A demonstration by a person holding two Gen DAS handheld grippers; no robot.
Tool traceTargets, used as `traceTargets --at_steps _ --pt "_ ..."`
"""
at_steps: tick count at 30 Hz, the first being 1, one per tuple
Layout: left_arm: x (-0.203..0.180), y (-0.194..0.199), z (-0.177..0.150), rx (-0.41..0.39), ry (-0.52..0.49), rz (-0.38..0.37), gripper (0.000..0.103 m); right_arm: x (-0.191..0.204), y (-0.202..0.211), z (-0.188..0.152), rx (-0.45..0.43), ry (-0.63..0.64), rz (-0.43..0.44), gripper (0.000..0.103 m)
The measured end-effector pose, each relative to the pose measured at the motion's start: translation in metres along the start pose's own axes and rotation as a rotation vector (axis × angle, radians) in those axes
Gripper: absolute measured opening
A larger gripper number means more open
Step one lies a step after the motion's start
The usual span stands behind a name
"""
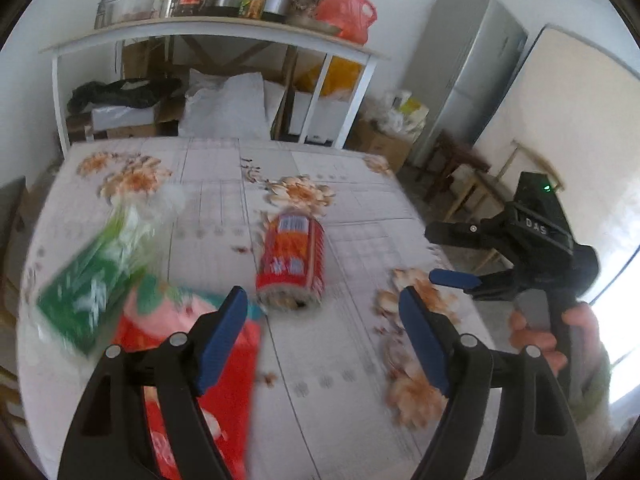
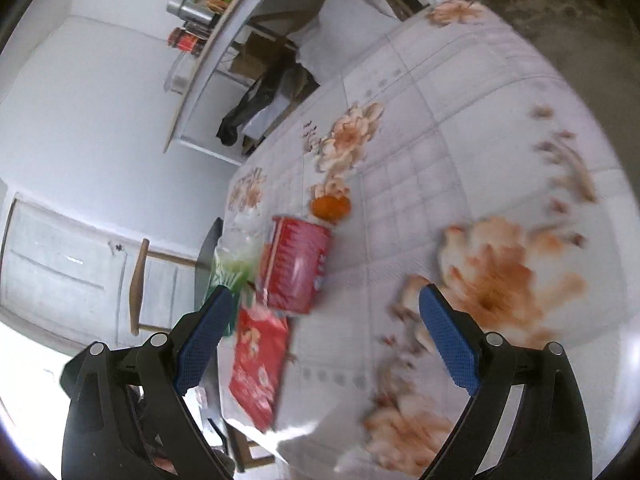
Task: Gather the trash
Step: 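Grasp the red can with the left tool and lift it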
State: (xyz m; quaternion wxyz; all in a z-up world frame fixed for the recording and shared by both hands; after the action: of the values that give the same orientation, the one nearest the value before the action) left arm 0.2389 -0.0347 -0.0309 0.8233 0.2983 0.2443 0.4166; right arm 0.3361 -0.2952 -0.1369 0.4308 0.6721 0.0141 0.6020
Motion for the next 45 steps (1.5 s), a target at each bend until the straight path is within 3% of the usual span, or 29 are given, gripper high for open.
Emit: traceTargets --at_steps 2,5,9,15,18,23,26,33,40,45 --pt "0.004 -0.022 0.014 0.062 0.004 0.017 0.076 0.001 -0.008 0.005 0.012 -0.042 0.027 0.086" --pt "0.006 -0.066 0.028 0.193 0.015 -0.049 0.076 0.004 -0.012 0.005 0.016 -0.061 0.042 0.086" --pt "0.014 -0.116 0.034 0.349 -0.053 0.017 0.076 -0.007 -0.003 0.006 0.011 -0.081 0.039 0.086" --pt "0.032 -0.134 0.026 0.439 0.002 0.019 0.076 -0.03 0.015 0.011 -0.012 -0.107 0.036 0.086" --pt "0.03 -0.125 0.018 0.432 0.029 0.007 0.076 -0.037 0.019 0.011 -0.012 -0.121 0.048 0.086" --pt "0.019 -0.117 -0.004 0.44 -0.009 0.058 0.076 -0.04 0.02 0.006 -0.003 -0.121 0.064 0.086" --pt "0.014 -0.112 -0.007 0.408 -0.043 0.121 0.064 -0.043 0.022 0.001 -0.004 -0.127 0.064 0.086" --pt "-0.001 -0.082 -0.006 0.317 -0.133 0.192 0.064 -0.053 0.04 -0.007 -0.03 -0.132 0.053 0.086" --pt "-0.03 -0.041 -0.014 0.245 -0.227 0.187 0.063 -0.058 0.042 -0.012 -0.031 -0.127 0.026 0.086" --pt "-0.04 -0.029 -0.027 0.205 -0.226 0.163 0.063 -0.048 0.036 -0.011 -0.022 -0.074 -0.003 0.085"
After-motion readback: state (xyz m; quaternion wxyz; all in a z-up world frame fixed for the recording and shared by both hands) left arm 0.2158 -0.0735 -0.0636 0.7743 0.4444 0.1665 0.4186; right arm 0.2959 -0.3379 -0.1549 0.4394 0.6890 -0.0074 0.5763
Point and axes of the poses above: each gripper's, at about its wrist camera, not at the fingertips, and y roughly against the way its jaws point, x to its left, z to its top, the point moved 6 cm from there along -y, roughly the way its jaws point, and after that the axes turned 9 degrees about -y, right-handed, at the moved point
